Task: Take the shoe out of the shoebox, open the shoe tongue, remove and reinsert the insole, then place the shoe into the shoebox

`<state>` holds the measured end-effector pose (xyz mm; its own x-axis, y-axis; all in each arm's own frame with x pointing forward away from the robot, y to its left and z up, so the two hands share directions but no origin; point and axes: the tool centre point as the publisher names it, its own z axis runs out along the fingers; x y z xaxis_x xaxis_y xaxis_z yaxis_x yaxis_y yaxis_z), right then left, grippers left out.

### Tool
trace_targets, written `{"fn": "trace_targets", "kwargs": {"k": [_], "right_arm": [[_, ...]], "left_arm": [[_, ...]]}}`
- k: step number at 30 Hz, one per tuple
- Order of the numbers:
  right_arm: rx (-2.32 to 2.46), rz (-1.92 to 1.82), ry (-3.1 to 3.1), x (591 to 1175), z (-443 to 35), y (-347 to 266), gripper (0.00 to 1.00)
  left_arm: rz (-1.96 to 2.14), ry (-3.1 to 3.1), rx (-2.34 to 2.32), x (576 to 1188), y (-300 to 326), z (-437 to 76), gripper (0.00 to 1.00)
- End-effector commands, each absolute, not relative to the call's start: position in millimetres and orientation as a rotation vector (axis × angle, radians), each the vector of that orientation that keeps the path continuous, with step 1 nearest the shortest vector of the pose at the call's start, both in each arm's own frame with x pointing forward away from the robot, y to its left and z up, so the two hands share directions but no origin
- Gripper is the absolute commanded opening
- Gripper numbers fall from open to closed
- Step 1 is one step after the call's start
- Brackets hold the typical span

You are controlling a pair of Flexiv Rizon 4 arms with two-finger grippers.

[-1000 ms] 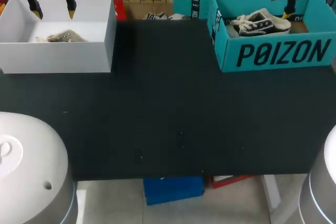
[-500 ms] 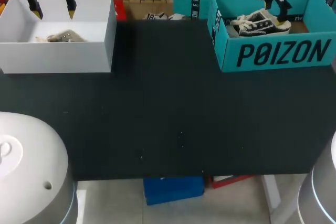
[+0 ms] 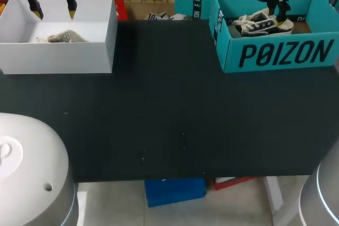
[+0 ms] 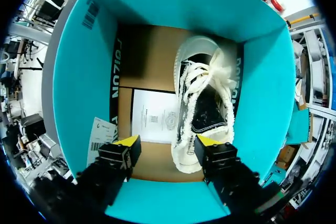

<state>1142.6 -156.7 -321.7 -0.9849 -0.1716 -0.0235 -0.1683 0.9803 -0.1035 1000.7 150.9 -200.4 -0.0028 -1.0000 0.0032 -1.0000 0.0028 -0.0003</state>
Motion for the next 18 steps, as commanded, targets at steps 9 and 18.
{"fn": "trace_targets", "kwargs": {"k": [9, 18], "right_arm": [[-0.277, -0.126, 3.121, 1153.9, -351.2, -145.5, 0.54], [-0.260, -0.102, 3.128, 1159.9, -371.8, -145.3, 0.47]], "left_arm": [[0.001, -2.222, 2.219, 1000.4, 150.5, -200.0, 1.00], [0.001, -2.222, 2.219, 1000.4, 150.5, -200.0, 1.00]]}}
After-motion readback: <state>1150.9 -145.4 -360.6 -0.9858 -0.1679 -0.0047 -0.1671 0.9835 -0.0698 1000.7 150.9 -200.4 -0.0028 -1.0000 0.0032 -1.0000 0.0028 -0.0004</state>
